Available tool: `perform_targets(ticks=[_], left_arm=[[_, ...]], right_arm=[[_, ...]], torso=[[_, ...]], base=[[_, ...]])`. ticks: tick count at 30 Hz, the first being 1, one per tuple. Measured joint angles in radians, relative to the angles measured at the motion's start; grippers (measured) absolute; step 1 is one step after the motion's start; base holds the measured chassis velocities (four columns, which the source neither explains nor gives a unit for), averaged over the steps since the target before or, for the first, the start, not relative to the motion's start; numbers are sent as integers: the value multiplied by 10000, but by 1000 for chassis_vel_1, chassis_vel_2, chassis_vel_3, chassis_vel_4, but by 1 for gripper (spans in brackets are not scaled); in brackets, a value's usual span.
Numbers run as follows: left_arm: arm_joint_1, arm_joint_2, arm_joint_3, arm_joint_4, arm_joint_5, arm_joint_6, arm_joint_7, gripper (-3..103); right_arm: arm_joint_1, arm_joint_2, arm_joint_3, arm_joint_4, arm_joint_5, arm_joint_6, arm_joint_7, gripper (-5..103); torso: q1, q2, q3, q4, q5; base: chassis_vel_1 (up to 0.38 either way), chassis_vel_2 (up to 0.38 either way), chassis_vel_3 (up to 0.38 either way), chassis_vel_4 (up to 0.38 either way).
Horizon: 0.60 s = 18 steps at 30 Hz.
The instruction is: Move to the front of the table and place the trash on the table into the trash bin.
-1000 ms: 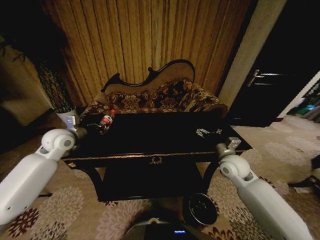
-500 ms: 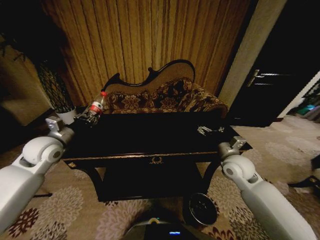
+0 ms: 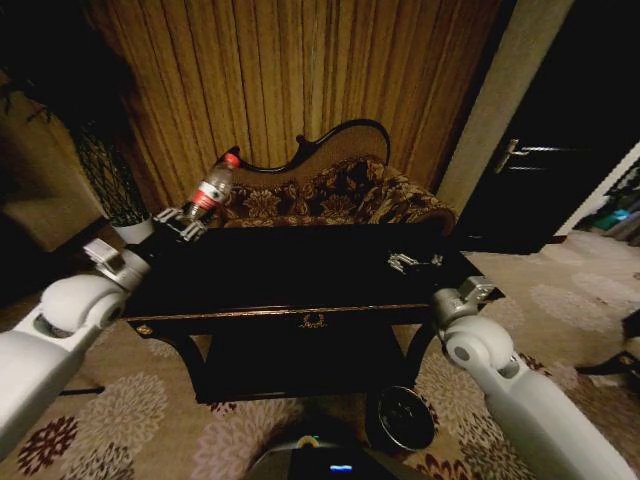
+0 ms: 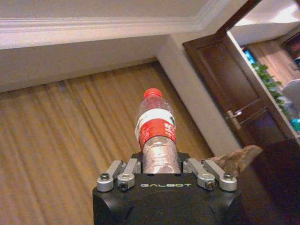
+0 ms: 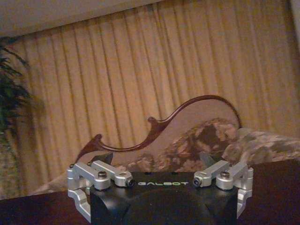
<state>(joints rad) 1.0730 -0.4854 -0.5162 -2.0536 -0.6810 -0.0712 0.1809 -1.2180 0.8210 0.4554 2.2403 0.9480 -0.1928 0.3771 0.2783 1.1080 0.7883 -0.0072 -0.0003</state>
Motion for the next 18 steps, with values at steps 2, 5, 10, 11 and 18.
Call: perform_targets(ticks=[2,5,10,11,18], left_arm=[[-134,-21,204,-43,2,-44,-74,34],[-766,-149,1123,-3,-12,-364,-326,34],[-1599,-232,2181,284,-159,-658,-366,34],[-1705,-253,2305,332,-198,-682,-341,34],[-2337,-569,3239,556,-287,-785,-212,34]], right_arm=[[84,-60,-76,44,172,-26,5,100],[518,-304,-366,89,874,-73,-5,100],[1274,-766,-670,123,2461,-85,-304,100],[1453,-880,-703,117,2783,-85,-489,100],[2441,-1351,-909,-199,4256,-86,-2022,100]], torso=[[0,0,0,0,3],[0,0,0,-1,2],[0,-1,1,-1,3],[0,-1,1,0,4],[0,-1,1,1,2]], base=[[0,0,0,0],[0,0,0,0],[0,0,0,0],[0,0,0,0],[0,0,0,0]])
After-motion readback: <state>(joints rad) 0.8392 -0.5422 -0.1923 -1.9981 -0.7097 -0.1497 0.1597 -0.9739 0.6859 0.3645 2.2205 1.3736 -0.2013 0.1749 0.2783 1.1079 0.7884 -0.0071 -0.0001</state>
